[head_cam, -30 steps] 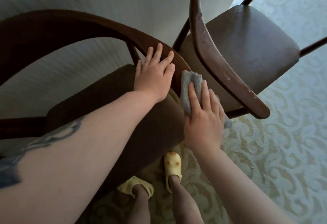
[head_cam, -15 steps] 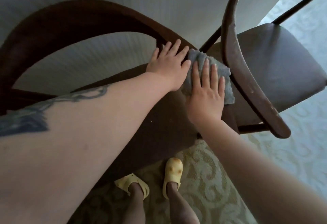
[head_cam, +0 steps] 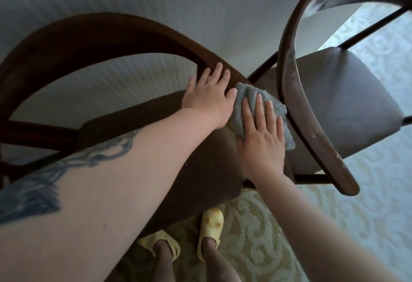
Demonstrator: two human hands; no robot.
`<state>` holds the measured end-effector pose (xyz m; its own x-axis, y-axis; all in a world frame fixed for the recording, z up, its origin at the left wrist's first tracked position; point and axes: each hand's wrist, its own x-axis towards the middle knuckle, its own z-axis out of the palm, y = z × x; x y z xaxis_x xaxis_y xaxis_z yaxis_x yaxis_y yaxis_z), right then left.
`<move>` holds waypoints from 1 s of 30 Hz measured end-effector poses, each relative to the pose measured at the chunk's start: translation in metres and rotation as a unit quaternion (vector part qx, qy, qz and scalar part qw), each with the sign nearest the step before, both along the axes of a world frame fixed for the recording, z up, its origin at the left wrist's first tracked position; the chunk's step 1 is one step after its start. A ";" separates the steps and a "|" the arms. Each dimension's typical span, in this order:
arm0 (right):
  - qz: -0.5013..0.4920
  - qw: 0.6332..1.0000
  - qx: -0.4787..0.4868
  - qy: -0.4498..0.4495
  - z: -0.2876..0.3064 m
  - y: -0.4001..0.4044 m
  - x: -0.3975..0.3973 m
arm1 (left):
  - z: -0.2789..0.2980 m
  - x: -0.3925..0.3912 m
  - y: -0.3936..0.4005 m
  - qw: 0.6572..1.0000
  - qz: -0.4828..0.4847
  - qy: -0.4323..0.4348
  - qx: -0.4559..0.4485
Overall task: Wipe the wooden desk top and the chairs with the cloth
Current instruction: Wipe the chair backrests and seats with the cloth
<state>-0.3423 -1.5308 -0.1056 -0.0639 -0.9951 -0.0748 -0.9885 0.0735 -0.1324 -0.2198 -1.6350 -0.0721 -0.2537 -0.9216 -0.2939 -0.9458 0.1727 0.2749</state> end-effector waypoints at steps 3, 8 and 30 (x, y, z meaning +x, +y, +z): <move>-0.007 1.000 -0.020 0.014 0.000 0.057 -0.009 | -0.001 0.001 0.010 1.000 0.014 0.002 -0.006; 0.053 0.998 -0.007 0.036 -0.004 0.087 -0.022 | -0.004 -0.011 0.015 0.997 0.071 0.026 -0.002; -0.040 0.999 0.008 0.013 -0.002 -0.030 0.012 | 0.000 0.017 -0.004 0.992 -0.021 0.057 -0.107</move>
